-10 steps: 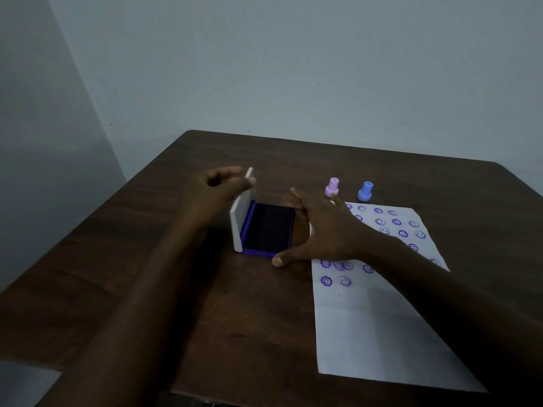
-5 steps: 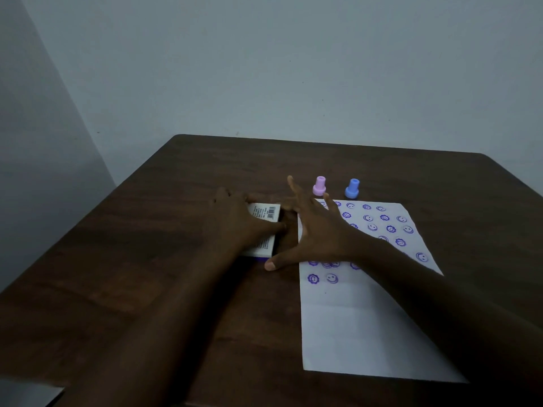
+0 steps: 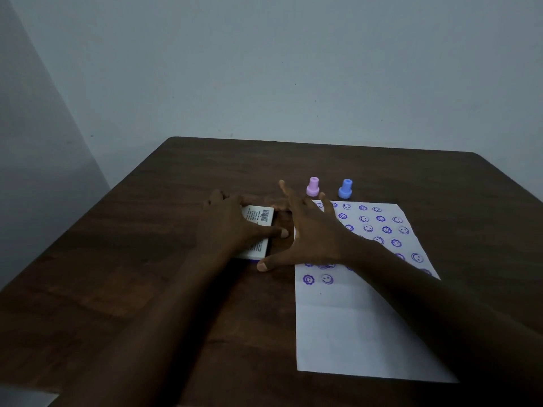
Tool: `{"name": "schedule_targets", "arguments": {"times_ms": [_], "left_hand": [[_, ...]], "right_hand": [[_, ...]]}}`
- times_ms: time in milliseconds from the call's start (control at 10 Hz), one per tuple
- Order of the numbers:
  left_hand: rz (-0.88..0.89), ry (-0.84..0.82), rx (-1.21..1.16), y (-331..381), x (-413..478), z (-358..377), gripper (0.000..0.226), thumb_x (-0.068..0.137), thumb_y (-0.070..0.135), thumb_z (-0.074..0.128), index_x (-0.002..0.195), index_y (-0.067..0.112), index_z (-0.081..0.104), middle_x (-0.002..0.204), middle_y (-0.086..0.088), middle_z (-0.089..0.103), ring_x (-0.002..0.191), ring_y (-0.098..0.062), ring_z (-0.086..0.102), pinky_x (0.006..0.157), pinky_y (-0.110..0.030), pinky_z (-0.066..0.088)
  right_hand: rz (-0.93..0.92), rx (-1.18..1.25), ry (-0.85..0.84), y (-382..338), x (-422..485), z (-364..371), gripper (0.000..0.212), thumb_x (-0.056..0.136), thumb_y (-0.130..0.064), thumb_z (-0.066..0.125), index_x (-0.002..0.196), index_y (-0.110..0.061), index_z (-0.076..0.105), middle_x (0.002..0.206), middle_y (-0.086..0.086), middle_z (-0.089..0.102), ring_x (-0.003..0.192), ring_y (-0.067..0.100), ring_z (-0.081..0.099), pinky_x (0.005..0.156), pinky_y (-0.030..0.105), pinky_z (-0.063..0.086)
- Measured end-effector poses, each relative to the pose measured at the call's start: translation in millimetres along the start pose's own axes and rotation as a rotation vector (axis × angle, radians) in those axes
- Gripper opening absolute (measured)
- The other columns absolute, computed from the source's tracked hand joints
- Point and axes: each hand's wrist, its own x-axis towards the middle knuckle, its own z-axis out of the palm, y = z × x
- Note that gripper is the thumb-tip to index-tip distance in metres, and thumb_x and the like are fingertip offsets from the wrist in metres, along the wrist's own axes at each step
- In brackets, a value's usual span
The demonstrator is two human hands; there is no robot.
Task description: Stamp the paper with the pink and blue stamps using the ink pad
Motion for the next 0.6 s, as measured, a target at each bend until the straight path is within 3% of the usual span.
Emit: {"name": "schedule_targets", "arguments": {"times_ms": [100,200,300,400,500,600], "left_hand": [[0.032,0.014,0.004,-0.8,-1.8,-1.0,0.100,0.036,0.086,0.067,0.120,0.033,0.061,0.123,-0.001,0.045,0.117,-0.023,0.049,0.091,-0.037,0.045],[0.073,0.008,0.003,-0.8,-5.0,-3.3,0.095,0.042,0.086,0.068,0.121,0.033,0.061,0.117,0.002,0.045,0.115,-0.021,0.051,0.093,-0.039,0.047],[0.234,0.062,0.011,1.1,-7.4,-7.6,0.082,0.063,0.078,0.068,0.130,0.032,0.059,0.134,0.002,0.052,0.123,-0.018,0.050,0.100,-0.042,0.045],[0.432,0.211,-0.023,7.0,-14.4,-17.3,0.064,0.083,0.071,0.057,0.134,0.032,0.058,0.140,0.006,0.054,0.126,-0.013,0.051,0.103,-0.042,0.045],[0.557,0.284,0.051,14.5,-23.4,-18.7,0.077,0.086,0.073,0.047,0.148,0.029,0.041,0.156,0.004,0.041,0.141,-0.015,0.038,0.113,-0.041,0.031],[0.539,0.275,0.193,26.1,-32.4,-15.8,0.099,0.082,0.082,0.034,0.158,0.020,0.018,0.168,-0.003,0.013,0.155,-0.020,0.008,0.125,-0.043,0.010]], "right_hand": [[-0.007,-0.016,-0.021,0.8,-1.1,1.7,0.137,0.051,-0.088,0.061,0.156,-0.027,-0.004,0.159,-0.007,0.034,0.151,0.013,0.007,0.120,0.057,-0.009],[-0.047,-0.044,0.018,-3.2,-5.3,-1.9,0.118,0.054,-0.088,0.060,0.151,-0.033,0.022,0.154,-0.012,0.041,0.149,0.013,0.021,0.121,0.057,0.000],[-0.076,-0.036,0.165,-2.7,-10.8,-12.3,0.086,0.065,-0.080,0.062,0.136,-0.034,0.049,0.143,-0.011,0.053,0.139,0.014,0.037,0.118,0.054,0.020],[-0.034,-0.015,0.359,8.1,-18.3,-25.8,0.063,0.079,-0.063,0.064,0.130,-0.025,0.060,0.140,-0.005,0.058,0.126,0.016,0.056,0.107,0.045,0.042],[0.042,-0.066,0.514,26.7,-29.3,-42.0,0.069,0.081,-0.064,0.062,0.134,-0.021,0.054,0.146,0.002,0.052,0.128,0.021,0.054,0.108,0.044,0.042],[0.152,-0.143,0.505,39.3,-40.6,-52.3,0.108,0.072,-0.083,0.042,0.155,-0.017,0.020,0.164,0.005,0.020,0.150,0.024,0.021,0.122,0.051,0.018]]}}
